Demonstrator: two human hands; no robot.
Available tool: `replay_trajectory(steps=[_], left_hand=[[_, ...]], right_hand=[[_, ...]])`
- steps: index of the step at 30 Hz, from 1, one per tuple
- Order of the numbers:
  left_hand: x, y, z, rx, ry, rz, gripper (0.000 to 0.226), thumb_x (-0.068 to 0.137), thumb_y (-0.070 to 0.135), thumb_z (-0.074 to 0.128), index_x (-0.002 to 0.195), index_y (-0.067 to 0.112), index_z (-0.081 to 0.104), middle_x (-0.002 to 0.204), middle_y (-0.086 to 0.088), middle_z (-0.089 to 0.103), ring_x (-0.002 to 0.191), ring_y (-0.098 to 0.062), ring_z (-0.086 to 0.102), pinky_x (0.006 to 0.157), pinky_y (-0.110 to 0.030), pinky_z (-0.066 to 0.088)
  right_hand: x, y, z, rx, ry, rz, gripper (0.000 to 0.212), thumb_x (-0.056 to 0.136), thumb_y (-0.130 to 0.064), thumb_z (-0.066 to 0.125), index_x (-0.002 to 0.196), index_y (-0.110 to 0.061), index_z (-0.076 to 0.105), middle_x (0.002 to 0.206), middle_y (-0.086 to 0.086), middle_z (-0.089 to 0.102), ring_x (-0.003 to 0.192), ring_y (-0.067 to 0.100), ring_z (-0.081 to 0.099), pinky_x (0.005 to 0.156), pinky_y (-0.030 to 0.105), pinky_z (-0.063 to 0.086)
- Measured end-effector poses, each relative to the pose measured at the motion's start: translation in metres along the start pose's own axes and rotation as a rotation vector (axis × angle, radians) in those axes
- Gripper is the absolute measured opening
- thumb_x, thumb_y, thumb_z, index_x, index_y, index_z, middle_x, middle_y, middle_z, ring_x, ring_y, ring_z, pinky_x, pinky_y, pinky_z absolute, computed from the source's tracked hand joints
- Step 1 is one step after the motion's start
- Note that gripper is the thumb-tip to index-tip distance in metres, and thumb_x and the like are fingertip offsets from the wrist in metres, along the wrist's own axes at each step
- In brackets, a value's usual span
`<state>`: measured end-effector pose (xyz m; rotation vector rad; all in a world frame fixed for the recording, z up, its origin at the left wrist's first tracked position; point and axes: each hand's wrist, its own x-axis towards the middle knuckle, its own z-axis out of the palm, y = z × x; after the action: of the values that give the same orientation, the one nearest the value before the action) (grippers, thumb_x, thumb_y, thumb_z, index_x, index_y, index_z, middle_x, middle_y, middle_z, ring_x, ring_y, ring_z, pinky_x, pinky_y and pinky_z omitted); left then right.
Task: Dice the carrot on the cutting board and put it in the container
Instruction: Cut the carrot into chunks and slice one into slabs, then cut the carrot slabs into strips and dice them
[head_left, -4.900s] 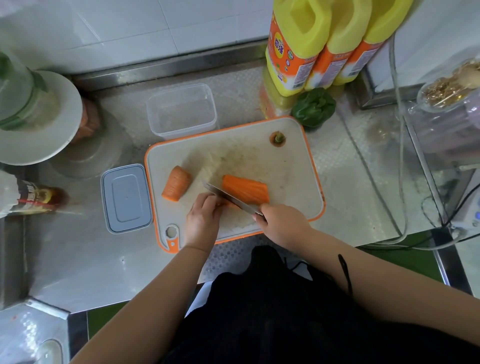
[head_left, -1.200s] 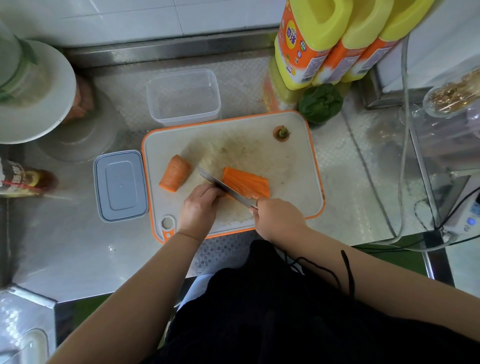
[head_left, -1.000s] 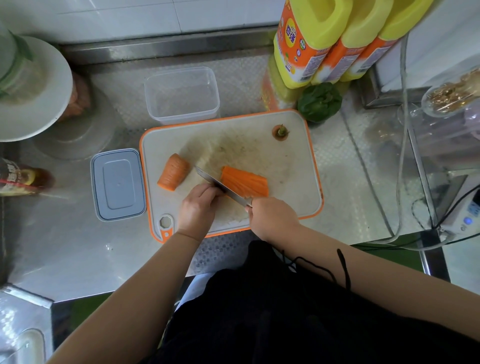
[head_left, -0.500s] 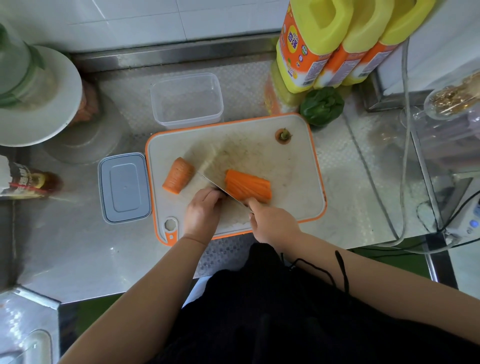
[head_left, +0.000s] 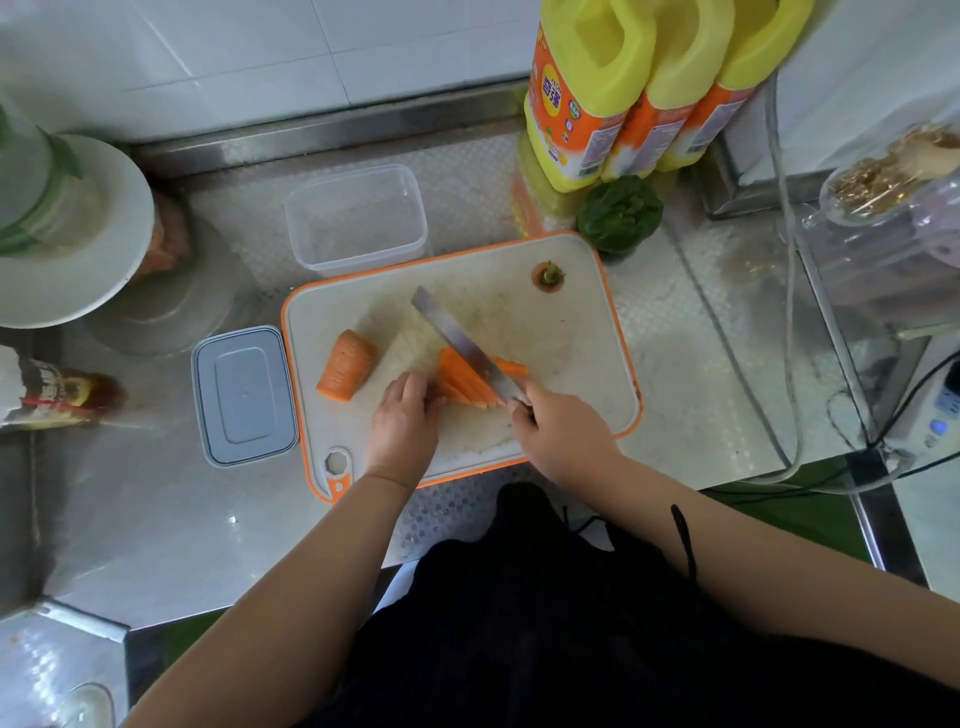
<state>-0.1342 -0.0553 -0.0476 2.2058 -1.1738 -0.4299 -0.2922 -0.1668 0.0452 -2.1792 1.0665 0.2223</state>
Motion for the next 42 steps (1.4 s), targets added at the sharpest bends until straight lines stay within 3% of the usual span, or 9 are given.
replay_trajectory(steps=[2, 6, 10, 18, 23, 32, 36, 40, 42], left_hand=[[0.001, 0.003, -0.003, 0.043, -0.028, 0.053, 0.029, 0.082, 0.003, 0.063, 0.11, 0.01, 0.056, 0.102, -0.014, 0.059, 0.091, -0.037, 0.058, 0.075, -0.042, 0.051], [0.005, 0.008, -0.011, 0.163, -0.168, 0.098, 0.051, 0.08, 0.001, 0.067, 0.12, 0.025, 0.047, 0.117, -0.012, 0.053, 0.099, -0.038, 0.058, 0.076, -0.046, 0.052], [0.014, 0.013, -0.017, 0.236, -0.248, 0.088, 0.039, 0.087, 0.009, 0.062, 0.124, 0.02, 0.058, 0.126, -0.006, 0.048, 0.107, -0.033, 0.057, 0.076, -0.045, 0.052], [0.022, 0.012, -0.023, 0.296, -0.279, 0.185, 0.038, 0.085, 0.012, 0.07, 0.114, 0.024, 0.049, 0.122, 0.003, 0.035, 0.101, -0.031, 0.059, 0.062, -0.041, 0.055], [0.027, 0.01, -0.024, 0.337, -0.29, 0.295, 0.036, 0.081, 0.011, 0.075, 0.108, 0.019, 0.052, 0.11, -0.003, 0.055, 0.098, -0.029, 0.058, 0.065, -0.042, 0.056], [0.023, 0.005, -0.024, 0.417, -0.223, 0.463, 0.016, 0.089, 0.019, 0.061, 0.104, 0.018, 0.065, 0.106, 0.003, 0.065, 0.097, -0.023, 0.052, 0.081, -0.038, 0.05], [0.017, 0.003, -0.032, 0.413, -0.363, 0.424, 0.025, 0.084, 0.011, 0.072, 0.107, 0.014, 0.065, 0.104, -0.001, 0.066, 0.096, -0.028, 0.057, 0.08, -0.04, 0.053], [0.016, -0.001, -0.048, 0.414, -0.616, 0.152, 0.025, 0.095, 0.013, 0.057, 0.118, 0.02, 0.063, 0.113, -0.001, 0.06, 0.108, -0.024, 0.051, 0.088, -0.032, 0.043], [0.018, -0.005, -0.051, 0.376, -0.643, 0.082, 0.03, 0.096, 0.011, 0.055, 0.123, 0.021, 0.064, 0.117, -0.002, 0.059, 0.11, -0.023, 0.052, 0.088, -0.029, 0.042]], right_hand=[[0.001, 0.005, -0.005, 0.072, 0.082, 0.01, 0.03, 0.099, -0.025, 0.043, 0.125, -0.013, 0.052, 0.081, 0.014, 0.064, 0.082, 0.037, 0.06, 0.067, 0.04, 0.044], [0.0, 0.015, -0.006, 0.143, 0.119, 0.046, 0.029, 0.098, -0.023, 0.044, 0.125, -0.017, 0.051, 0.059, -0.004, 0.047, 0.073, 0.034, 0.059, 0.062, 0.037, 0.04], [-0.001, 0.02, -0.001, 0.144, 0.097, 0.053, 0.031, 0.098, -0.023, 0.042, 0.128, -0.019, 0.05, 0.055, -0.008, 0.041, 0.068, 0.03, 0.056, 0.064, 0.039, 0.043], [-0.001, 0.026, -0.004, 0.149, 0.111, 0.039, 0.033, 0.099, -0.024, 0.042, 0.131, -0.019, 0.05, 0.055, -0.01, 0.04, 0.061, 0.02, 0.049, 0.059, 0.033, 0.039], [-0.002, 0.028, -0.005, 0.143, 0.114, 0.031, 0.033, 0.1, -0.025, 0.042, 0.131, -0.019, 0.049, 0.056, -0.01, 0.041, 0.059, 0.019, 0.048, 0.058, 0.032, 0.038], [-0.003, 0.027, -0.004, 0.091, 0.123, -0.026, 0.03, 0.099, -0.023, 0.043, 0.127, -0.018, 0.052, 0.051, -0.009, 0.038, 0.046, 0.009, 0.038, 0.052, 0.03, 0.032], [-0.003, 0.027, -0.002, 0.066, 0.095, -0.049, 0.024, 0.099, -0.022, 0.043, 0.118, -0.015, 0.055, 0.05, -0.007, 0.039, 0.045, 0.011, 0.04, 0.048, 0.032, 0.03], [-0.002, 0.023, 0.004, 0.038, -0.02, -0.066, 0.018, 0.098, -0.024, 0.043, 0.107, -0.014, 0.054, 0.055, -0.002, 0.045, 0.057, 0.025, 0.051, 0.055, 0.038, 0.038], [-0.002, 0.022, 0.008, 0.022, -0.091, -0.055, 0.013, 0.098, -0.024, 0.043, 0.086, -0.024, 0.048, 0.057, -0.006, 0.041, 0.059, 0.023, 0.045, 0.056, 0.034, 0.033]])
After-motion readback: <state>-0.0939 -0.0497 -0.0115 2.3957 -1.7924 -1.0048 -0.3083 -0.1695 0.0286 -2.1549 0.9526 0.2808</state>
